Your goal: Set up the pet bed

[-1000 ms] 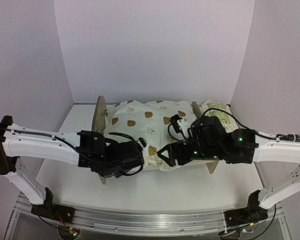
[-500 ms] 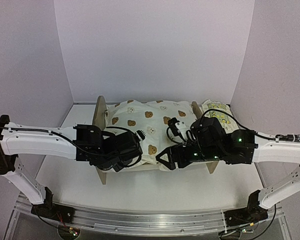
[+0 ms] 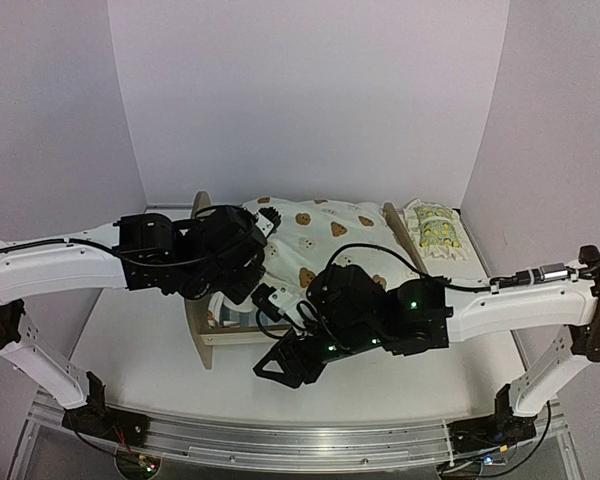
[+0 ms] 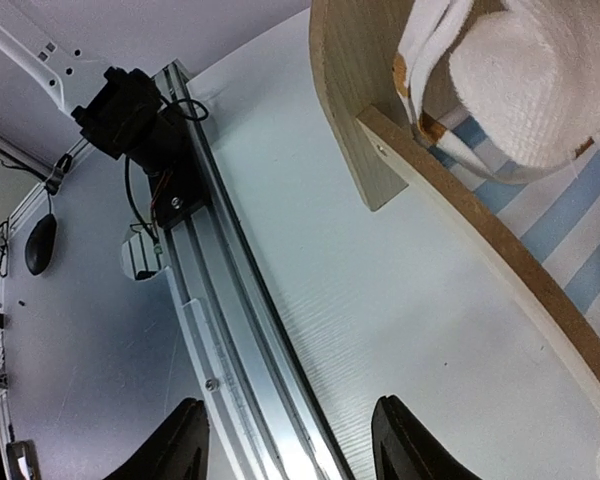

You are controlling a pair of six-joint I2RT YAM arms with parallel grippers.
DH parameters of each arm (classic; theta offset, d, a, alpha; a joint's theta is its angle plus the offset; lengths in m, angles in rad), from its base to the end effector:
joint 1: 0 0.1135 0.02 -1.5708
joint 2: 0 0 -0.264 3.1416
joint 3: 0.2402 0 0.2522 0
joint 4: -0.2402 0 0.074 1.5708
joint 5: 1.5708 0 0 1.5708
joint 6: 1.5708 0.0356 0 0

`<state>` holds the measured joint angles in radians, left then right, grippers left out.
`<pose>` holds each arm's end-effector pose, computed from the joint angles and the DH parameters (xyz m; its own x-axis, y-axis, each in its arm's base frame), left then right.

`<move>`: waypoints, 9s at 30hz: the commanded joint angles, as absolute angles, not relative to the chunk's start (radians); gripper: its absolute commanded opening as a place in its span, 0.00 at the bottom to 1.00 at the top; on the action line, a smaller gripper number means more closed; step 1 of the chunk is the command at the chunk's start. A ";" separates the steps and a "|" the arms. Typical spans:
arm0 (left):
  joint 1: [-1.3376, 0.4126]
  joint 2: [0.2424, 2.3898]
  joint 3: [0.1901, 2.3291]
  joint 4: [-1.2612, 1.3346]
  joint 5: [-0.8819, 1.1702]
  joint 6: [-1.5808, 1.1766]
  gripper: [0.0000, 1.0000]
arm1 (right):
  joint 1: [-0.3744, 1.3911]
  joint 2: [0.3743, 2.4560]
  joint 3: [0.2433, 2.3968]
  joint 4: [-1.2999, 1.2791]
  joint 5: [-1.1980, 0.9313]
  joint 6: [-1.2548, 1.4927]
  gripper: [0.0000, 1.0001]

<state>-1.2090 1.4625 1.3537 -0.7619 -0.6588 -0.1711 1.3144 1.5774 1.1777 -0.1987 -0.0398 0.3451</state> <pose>0.1292 -0.2797 0.3309 -0.3689 0.5944 -0.7146 0.5451 0.7611 0.3516 0.0902 0.3498 0.2757 -0.4642 -0.4378 -0.7699 -0.8691 0.3929 0.3006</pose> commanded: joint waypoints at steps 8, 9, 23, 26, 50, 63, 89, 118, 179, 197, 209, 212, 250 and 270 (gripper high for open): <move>-1.200 1.472 1.413 -0.709 -0.665 -0.174 0.00 | 1.333 1.748 1.111 0.296 0.218 0.131 0.50; -1.199 1.469 1.410 -0.707 -0.664 -0.175 0.00 | 1.333 1.776 1.123 0.311 0.221 0.114 0.49; -1.194 1.444 1.376 -0.688 -0.642 -0.178 0.00 | 1.335 1.991 1.134 0.749 0.316 -0.091 0.49; -1.194 1.432 1.365 -0.681 -0.640 -0.178 0.00 | 1.335 2.025 1.173 0.750 0.343 -0.121 0.49; -1.194 1.404 1.336 -0.668 -0.641 -0.176 0.00 | 1.335 2.088 1.209 0.806 0.432 -0.205 0.19; -1.193 1.400 1.329 -0.660 -0.646 -0.173 0.00 | 1.344 2.021 1.160 0.805 0.395 -0.221 0.00; -1.194 1.344 1.286 -0.652 -0.628 -0.191 0.00 | 1.357 1.752 1.438 -0.103 0.359 0.445 0.03; -1.192 1.270 1.259 -0.610 -0.591 -0.206 0.00 | 1.341 1.654 1.508 0.066 0.300 0.607 0.01; -1.192 1.156 1.145 -0.500 -0.587 -0.176 0.00 | 1.304 1.671 1.495 -0.040 0.183 0.472 0.67; -1.191 1.177 1.062 -0.534 -0.577 -0.275 0.00 | 1.305 1.548 1.000 0.210 0.028 0.287 0.71; -1.191 1.157 0.989 -0.572 -0.577 -0.364 0.00 | 1.305 1.636 0.896 0.397 0.115 0.245 0.67; -1.192 1.158 0.953 -0.552 -0.563 -0.379 0.01 | 1.305 1.642 0.879 0.401 0.141 0.242 0.67; -1.220 1.149 1.178 -0.883 -0.563 -0.594 0.97 | 1.306 1.661 0.876 0.395 0.094 0.184 0.64; -1.219 1.052 1.102 -0.990 -0.642 -0.710 0.86 | 1.306 1.898 1.197 0.420 0.232 0.143 0.37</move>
